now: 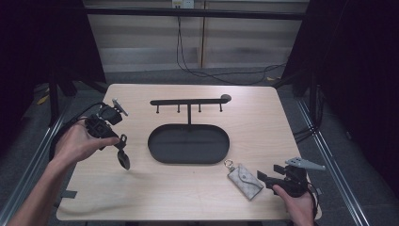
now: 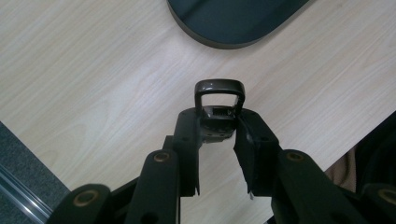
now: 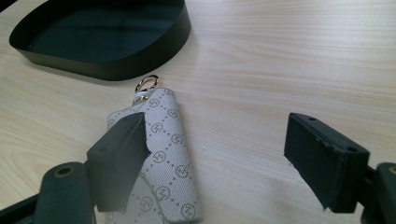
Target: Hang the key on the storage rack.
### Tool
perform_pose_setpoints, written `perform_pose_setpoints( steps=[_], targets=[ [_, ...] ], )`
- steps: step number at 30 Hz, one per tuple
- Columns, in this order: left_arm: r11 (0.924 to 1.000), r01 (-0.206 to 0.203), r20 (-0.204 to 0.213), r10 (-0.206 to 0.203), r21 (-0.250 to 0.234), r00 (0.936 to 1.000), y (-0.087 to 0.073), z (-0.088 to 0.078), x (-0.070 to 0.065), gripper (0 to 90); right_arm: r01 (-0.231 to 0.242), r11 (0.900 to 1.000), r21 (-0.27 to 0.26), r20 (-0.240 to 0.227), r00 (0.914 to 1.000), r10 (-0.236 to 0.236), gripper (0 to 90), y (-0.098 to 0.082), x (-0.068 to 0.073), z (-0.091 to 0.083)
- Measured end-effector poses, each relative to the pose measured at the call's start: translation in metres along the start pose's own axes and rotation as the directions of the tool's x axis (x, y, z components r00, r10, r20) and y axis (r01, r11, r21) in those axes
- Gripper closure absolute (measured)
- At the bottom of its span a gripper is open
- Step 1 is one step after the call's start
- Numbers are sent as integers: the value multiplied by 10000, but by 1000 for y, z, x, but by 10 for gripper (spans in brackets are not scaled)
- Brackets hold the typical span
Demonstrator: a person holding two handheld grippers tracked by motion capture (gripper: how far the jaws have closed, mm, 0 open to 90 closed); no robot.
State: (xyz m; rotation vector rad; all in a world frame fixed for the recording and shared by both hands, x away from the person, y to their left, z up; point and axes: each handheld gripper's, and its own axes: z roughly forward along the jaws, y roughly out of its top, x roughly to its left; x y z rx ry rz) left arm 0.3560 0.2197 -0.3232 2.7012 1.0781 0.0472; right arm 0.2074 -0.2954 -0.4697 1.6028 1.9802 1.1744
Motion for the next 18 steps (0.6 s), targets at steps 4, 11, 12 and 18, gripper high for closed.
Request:
perform_pose_setpoints(
  steps=[4,11,12,18],
  targets=[
    [9999,118,61,-118,37,9999,2,-3,0,706,-3,10000,-2,-7,10000,3,212,0,0,0],
    [9995,12,64,-14,322,10000,11,-14,4,706,18,10000,31,-7,10000,-18,209,0,0,0],
    [9995,36,29,-37,298,10000,12,-15,3,706,15,10000,9,4,10000,-15,209,0,0,0],
    [9996,-47,-136,51,270,9999,20,-20,-2,706,19,10000,28,38,10000,-19,207,0,0,0]
  ],
)
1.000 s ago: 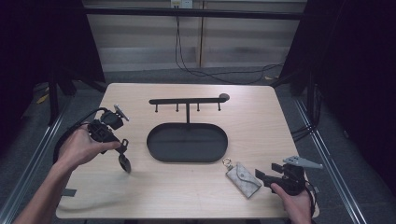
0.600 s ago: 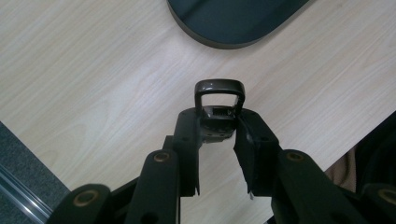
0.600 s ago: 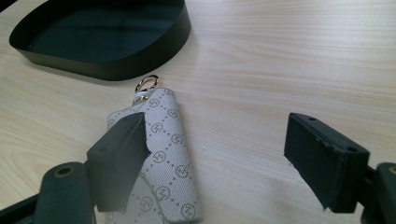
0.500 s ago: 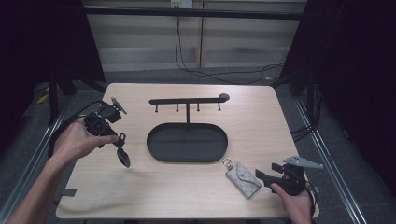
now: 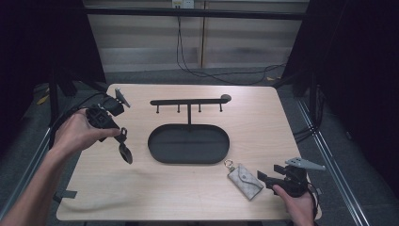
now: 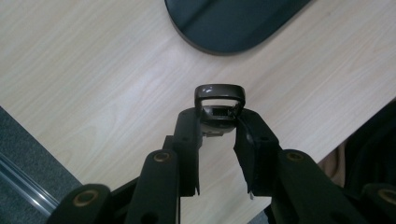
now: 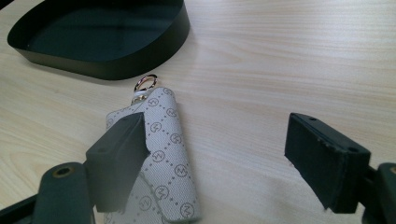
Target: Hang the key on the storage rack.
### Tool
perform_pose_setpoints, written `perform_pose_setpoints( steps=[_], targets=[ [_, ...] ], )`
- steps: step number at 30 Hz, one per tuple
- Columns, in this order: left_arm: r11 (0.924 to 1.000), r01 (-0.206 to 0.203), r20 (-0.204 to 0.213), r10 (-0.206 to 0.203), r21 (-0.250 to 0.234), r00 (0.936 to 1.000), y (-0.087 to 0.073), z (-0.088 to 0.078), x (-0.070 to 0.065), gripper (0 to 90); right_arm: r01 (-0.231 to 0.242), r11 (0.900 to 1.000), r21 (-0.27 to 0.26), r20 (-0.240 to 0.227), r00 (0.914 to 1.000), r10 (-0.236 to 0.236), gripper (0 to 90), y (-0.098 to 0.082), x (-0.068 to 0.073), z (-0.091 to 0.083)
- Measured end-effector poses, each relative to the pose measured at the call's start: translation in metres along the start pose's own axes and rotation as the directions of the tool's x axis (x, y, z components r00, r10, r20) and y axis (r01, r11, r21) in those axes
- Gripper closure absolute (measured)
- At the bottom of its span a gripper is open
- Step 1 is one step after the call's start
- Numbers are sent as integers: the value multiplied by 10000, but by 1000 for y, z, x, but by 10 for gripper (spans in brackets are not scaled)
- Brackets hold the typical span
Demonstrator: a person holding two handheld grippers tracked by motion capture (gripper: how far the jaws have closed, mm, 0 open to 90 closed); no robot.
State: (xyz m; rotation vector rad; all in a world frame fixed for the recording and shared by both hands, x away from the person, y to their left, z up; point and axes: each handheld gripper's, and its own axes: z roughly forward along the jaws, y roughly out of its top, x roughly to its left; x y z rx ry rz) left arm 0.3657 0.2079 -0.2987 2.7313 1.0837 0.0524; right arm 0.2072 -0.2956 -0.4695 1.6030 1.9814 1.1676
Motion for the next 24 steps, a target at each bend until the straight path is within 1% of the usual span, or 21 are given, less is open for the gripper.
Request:
perform_pose_setpoints(
  steps=[1,2,3,9,11,14,15,17,21,22,24],
  targets=[
    [10000,-29,139,29,67,9999,1,0,0,706,0,10000,-8,-11,10000,0,207,0,0,0],
    [10000,44,158,-45,76,9999,3,0,0,707,5,10000,-14,-15,10000,-5,207,0,0,0],
    [9998,125,19,-125,124,9999,5,1,-1,706,-5,10000,-26,-9,10000,5,207,0,0,0],
    [9996,249,191,-251,123,9995,12,2,1,706,11,10000,7,-13,10000,-11,206,0,0,0],
    [9995,330,109,-330,31,9994,14,1,2,706,3,10000,-9,-10,10000,-3,206,0,0,0],
    [9989,459,152,-460,77,9988,18,1,2,706,-28,10000,3,-16,10000,28,206,0,0,0],
    [9991,419,103,-420,86,9991,19,0,2,706,-20,10000,30,-23,10000,20,206,0,0,0],
    [9990,452,221,-453,28,9987,22,-1,3,706,-8,10000,31,-35,10000,8,206,0,0,0],
    [9992,390,188,-391,60,9991,27,-5,1,706,-40,10000,19,-50,10000,41,206,0,0,0],
    [9994,353,153,-353,31,9993,29,-7,0,706,-46,10000,18,-54,10000,46,205,0,0,0],
    [9993,349,57,-350,125,9994,30,-6,-1,706,-2,10000,21,-74,10000,2,194,0,0,0]
  ],
)
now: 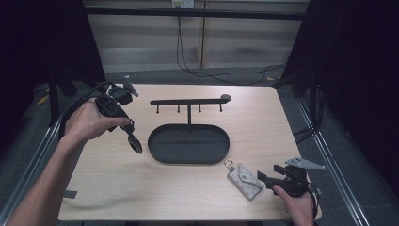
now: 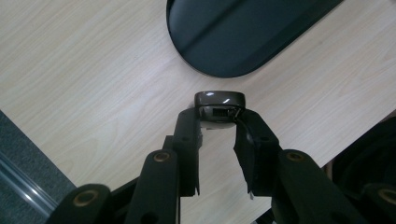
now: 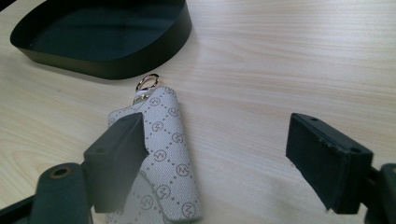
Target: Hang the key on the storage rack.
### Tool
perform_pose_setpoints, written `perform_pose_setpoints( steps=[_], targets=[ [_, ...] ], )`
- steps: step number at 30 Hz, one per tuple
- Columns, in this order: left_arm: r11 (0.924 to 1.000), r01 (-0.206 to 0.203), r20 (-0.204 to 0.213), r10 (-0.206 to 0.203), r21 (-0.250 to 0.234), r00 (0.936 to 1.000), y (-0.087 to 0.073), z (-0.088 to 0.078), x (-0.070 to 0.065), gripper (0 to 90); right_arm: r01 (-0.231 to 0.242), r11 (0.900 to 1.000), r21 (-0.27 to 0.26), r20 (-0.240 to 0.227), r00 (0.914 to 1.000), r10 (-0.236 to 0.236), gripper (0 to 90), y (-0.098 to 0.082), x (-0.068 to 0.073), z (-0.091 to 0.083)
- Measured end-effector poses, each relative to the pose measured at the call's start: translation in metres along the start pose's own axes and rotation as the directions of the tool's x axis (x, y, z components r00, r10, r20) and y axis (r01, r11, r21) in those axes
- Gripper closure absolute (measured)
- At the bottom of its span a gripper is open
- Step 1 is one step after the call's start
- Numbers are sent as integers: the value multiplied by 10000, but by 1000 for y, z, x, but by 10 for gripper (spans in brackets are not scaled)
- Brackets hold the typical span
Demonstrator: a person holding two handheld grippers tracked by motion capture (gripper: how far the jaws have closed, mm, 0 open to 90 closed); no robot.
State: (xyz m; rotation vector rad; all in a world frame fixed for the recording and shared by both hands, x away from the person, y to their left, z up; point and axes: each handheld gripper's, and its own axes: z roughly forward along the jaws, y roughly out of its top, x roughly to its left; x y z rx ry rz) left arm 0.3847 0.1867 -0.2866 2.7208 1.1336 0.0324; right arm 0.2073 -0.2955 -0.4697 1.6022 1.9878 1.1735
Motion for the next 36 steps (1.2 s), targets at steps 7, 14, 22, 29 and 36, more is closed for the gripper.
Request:
perform_pose_setpoints(
  steps=[7,14,22,29,36],
  targets=[
    [9999,30,0,-30,106,10000,13,5,-3,706,2,10000,-43,-67,10000,-2,176,0,0,-1],
    [9999,-19,124,17,110,9999,27,6,-8,706,114,9999,-26,-160,9998,-114,144,0,1,-1],
    [9999,-20,34,20,117,10000,43,2,-12,706,106,9999,-53,-128,9999,-106,142,0,1,-1],
    [9997,-87,164,83,234,9998,59,9,-15,706,69,9999,-75,-191,9998,-71,142,0,0,-2],
    [9995,48,97,-51,304,9999,71,26,-17,706,42,9999,-94,-223,9997,-44,142,0,0,-3]
  ],
)
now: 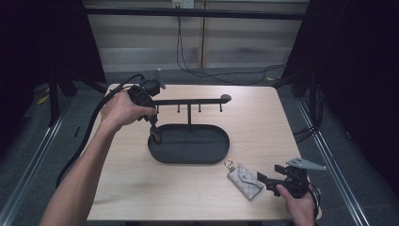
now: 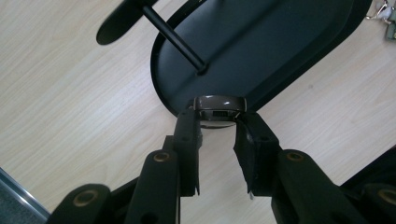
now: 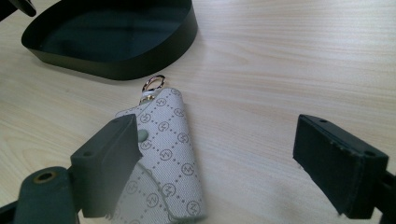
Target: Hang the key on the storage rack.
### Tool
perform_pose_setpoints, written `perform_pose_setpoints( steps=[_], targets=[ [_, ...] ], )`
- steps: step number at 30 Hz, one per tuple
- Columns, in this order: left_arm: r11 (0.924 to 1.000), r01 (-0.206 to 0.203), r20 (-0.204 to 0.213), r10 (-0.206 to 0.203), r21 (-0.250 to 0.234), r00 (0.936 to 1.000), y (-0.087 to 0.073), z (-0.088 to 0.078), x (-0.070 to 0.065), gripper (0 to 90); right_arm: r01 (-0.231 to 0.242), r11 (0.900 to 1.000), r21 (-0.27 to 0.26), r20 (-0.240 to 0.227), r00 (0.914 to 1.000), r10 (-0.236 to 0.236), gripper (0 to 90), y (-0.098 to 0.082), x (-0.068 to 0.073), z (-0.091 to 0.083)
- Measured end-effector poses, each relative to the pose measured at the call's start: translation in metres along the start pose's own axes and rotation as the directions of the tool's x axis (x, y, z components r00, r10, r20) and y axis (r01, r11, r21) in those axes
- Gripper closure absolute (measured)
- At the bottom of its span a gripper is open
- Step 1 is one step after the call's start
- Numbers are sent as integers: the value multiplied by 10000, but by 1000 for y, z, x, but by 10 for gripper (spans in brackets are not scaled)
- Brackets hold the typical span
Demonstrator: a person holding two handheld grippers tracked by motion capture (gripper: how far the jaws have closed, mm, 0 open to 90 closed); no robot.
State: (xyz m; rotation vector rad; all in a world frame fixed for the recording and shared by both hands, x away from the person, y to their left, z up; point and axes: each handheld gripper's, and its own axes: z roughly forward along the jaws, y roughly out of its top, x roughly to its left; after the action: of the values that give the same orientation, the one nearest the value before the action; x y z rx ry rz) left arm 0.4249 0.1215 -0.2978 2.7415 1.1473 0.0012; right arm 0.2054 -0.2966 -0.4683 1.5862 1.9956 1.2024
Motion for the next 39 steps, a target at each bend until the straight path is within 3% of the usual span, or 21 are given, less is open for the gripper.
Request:
perform_pose_setpoints(
  steps=[5,9,29,32,39],
  targets=[
    [9999,10,-38,-9,120,10000,3,3,5,706,-1,10000,-1,-21,10000,1,142,0,0,0],
    [9995,287,0,-287,91,9996,7,6,8,706,24,10000,11,-13,10000,-24,142,0,0,0],
    [9980,507,156,-513,369,9986,17,13,13,705,-7,10000,24,-22,10000,8,142,0,-1,0],
    [9977,647,267,-653,225,9975,20,14,13,705,10,10000,32,-32,10000,-10,143,0,-1,0],
    [9966,715,-4,-715,398,9974,26,18,12,705,-3,10000,-5,-39,10000,3,143,0,-1,-1]
  ],
)
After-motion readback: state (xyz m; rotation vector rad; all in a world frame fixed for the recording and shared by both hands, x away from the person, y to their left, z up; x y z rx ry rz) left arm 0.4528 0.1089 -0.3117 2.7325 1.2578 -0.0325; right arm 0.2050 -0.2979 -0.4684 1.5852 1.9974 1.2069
